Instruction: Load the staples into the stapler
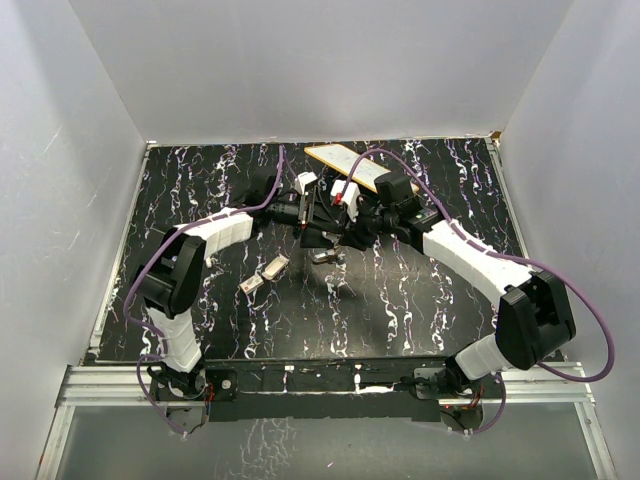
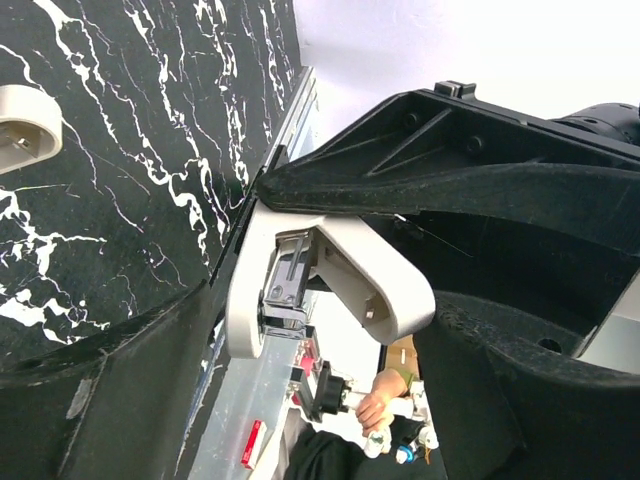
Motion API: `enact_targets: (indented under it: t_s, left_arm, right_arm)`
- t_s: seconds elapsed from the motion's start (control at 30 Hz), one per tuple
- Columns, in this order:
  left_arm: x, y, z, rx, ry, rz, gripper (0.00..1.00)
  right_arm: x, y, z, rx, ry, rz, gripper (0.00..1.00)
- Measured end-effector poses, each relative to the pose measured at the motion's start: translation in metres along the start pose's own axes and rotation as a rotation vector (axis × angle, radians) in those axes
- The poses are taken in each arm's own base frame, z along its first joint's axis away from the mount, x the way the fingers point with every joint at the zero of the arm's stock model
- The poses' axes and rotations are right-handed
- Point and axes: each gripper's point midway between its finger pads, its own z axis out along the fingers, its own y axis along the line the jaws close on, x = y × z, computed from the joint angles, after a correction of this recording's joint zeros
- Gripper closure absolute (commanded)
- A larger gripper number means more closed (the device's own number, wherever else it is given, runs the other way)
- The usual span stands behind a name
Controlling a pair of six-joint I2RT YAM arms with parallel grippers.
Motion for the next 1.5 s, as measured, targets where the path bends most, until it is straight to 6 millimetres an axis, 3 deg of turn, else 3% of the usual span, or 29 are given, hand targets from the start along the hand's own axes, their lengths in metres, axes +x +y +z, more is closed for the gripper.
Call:
enact_targets:
  t_s: [0.33,0.47,0.7,0.73,0.77,0.8,1.0,1.07,1.1,1.13,1.33,1.5]
  left_arm:
    - [-0.001,0.007,0.003,-0.007,0.007,-0.049,0.51]
    - [-0.001,0.006,0.004,-0.005,0.007,-0.051,0.51]
    - [0.0,0.006,0.004,-0.005,0.007,-0.058,0.41]
    - [0.0,0.006,0.004,-0.005,0.007,-0.057,0.44]
    - [0.0,0.006,0.004,-0.005,0.007,-0.057,0.59]
    - [0.0,0.006,0.004,-0.006,0.007,-0.058,0.99]
    - [0.0,0.01,0.004,-0.008,0.002,-0.053,1.0]
    - [0.002,0.012,0.004,-0.005,0.002,-0.052,0.41]
    - [0.003,0.013,0.004,-0.002,0.003,-0.054,0.17]
    - [0.004,0.014,0.005,-0.001,0.002,-0.055,0.05]
    - [0.005,0.014,0.003,-0.004,-0.001,-0.005,0.03]
    - [-0.006,0.019,-0.015,-0.06,-0.044,0.099,0.03]
  right_arm:
    - [0.005,0.001,0.004,-0.003,0.019,0.004,0.92]
    - [0.005,0.002,0.004,-0.01,0.017,-0.002,0.92]
    - [0.005,0.006,0.004,-0.031,0.014,-0.005,0.92]
    - [0.005,0.007,0.004,-0.035,0.013,-0.004,0.92]
    - [0.005,0.007,0.004,-0.038,0.014,-0.003,0.92]
    - [0.005,0.008,0.004,-0.042,0.013,-0.002,0.92]
    - [0.005,0.01,0.003,-0.054,0.01,0.001,0.92]
    - [0.007,0.012,0.004,-0.059,0.012,0.003,0.92]
    - [0.008,0.013,0.004,-0.061,0.016,0.005,0.92]
    - [0.009,0.014,0.005,-0.062,0.016,0.004,0.92]
    - [0.02,0.018,0.002,-0.062,0.028,-0.009,0.92]
    - [0.046,0.017,-0.013,-0.044,0.066,-0.037,0.92]
